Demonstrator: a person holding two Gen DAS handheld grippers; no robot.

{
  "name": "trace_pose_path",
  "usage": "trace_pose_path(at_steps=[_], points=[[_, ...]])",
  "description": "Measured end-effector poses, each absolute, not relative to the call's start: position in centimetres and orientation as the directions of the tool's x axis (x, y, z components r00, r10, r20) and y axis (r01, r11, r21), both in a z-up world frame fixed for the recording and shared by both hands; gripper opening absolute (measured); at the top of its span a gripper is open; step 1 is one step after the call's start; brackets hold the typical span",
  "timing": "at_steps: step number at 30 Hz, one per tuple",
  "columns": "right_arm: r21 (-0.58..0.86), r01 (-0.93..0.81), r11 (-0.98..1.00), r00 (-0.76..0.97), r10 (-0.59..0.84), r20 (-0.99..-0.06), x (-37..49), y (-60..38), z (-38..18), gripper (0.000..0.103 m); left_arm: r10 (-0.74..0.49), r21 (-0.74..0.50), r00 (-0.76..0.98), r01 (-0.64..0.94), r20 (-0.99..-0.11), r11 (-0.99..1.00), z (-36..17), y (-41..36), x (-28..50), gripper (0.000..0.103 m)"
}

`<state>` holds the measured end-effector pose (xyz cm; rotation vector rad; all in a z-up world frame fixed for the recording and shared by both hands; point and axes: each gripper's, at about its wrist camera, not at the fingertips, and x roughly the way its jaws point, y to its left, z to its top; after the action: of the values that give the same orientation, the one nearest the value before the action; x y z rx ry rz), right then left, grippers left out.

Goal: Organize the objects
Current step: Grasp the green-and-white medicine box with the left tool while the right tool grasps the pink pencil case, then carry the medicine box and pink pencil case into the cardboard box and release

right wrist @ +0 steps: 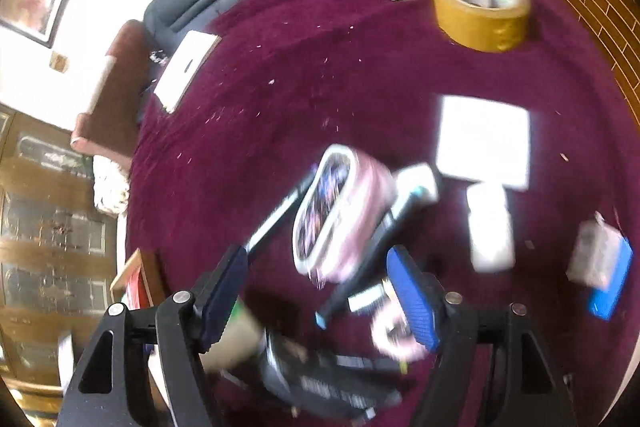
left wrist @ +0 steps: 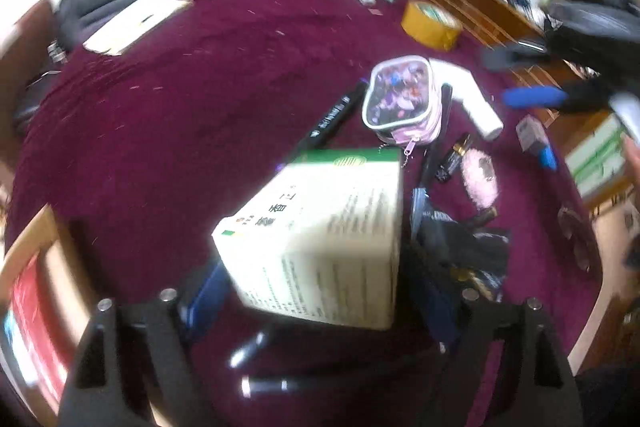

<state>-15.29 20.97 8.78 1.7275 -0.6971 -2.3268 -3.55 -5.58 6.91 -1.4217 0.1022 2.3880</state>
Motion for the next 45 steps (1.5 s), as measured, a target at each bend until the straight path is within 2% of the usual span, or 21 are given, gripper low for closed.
trace_pose_path(at_steps=[6,12,14,16,20,22,23,24,25,26,33,45], points=[[0.383,-0.198,-0.902,-0.25,-0.332,-0.91,-18.3,18.4,6.0,0.078,0.256,-0.13,-0.466,-0.286,-0.847,-0.949,8.3,-8.2,-1.0,0.083],[0.265,-0.197,-0.944,-0.173,-0.233,-0.957,-20.3,16.8,2.8,0.078,0.271,-0.163,-0.433,-0.271,-0.86,-0.949,7.3,-9.6,-2.7,0.084],[0.246,-0.194,-0.95,-0.132,-0.223,-0.966,-20.7,16.4,1.8,0.079,0.275,-0.171,-0.424,-0.267,-0.863,-0.949,7.1,-9.5,-3.2,0.09],[0.249,-0.186,-0.95,-0.121,-0.23,-0.966,-20.7,16.2,1.0,0.084,0.277,-0.176,-0.414,-0.265,-0.867,-0.948,6.8,-9.2,-3.9,0.095],[0.214,-0.161,-0.964,-0.128,-0.194,-0.973,-20.8,15.6,1.1,0.085,0.258,-0.169,-0.382,-0.251,-0.888,-0.953,5.1,-8.1,-5.6,0.095],[0.213,-0.131,-0.968,-0.171,-0.189,-0.967,-20.6,15.3,1.4,0.078,0.273,-0.194,-0.385,-0.231,-0.881,-0.953,4.3,-8.0,-5.9,0.094],[0.212,-0.097,-0.972,-0.197,-0.19,-0.962,-20.4,15.1,1.7,0.059,0.294,-0.226,-0.386,-0.213,-0.874,-0.951,4.1,-8.0,-6.0,0.092],[0.214,-0.074,-0.974,-0.209,-0.194,-0.958,-20.3,15.0,1.9,0.032,0.292,-0.227,-0.402,-0.201,-0.868,-0.953,4.2,-7.9,-5.9,0.09],[0.253,-0.061,-0.966,-0.204,-0.236,-0.95,-20.1,15.2,2.0,0.031,0.299,-0.234,-0.422,-0.2,-0.856,-0.951,4.6,-7.9,-5.8,0.083],[0.277,-0.065,-0.959,-0.208,-0.259,-0.943,-19.9,15.2,2.1,0.031,0.305,-0.242,-0.43,-0.196,-0.849,-0.95,4.9,-7.9,-5.7,0.082],[0.371,-0.013,-0.929,-0.294,-0.351,-0.889,-16.7,15.5,5.3,0.031,0.348,-0.324,-0.503,-0.137,-0.791,-0.936,6.9,-9.4,-4.3,0.082],[0.484,0.208,-0.85,-0.256,-0.525,-0.812,-11.3,7.1,10.1,0.031,0.285,-0.344,-0.619,-0.026,-0.732,-0.939,11.2,-15.3,1.7,0.082]])
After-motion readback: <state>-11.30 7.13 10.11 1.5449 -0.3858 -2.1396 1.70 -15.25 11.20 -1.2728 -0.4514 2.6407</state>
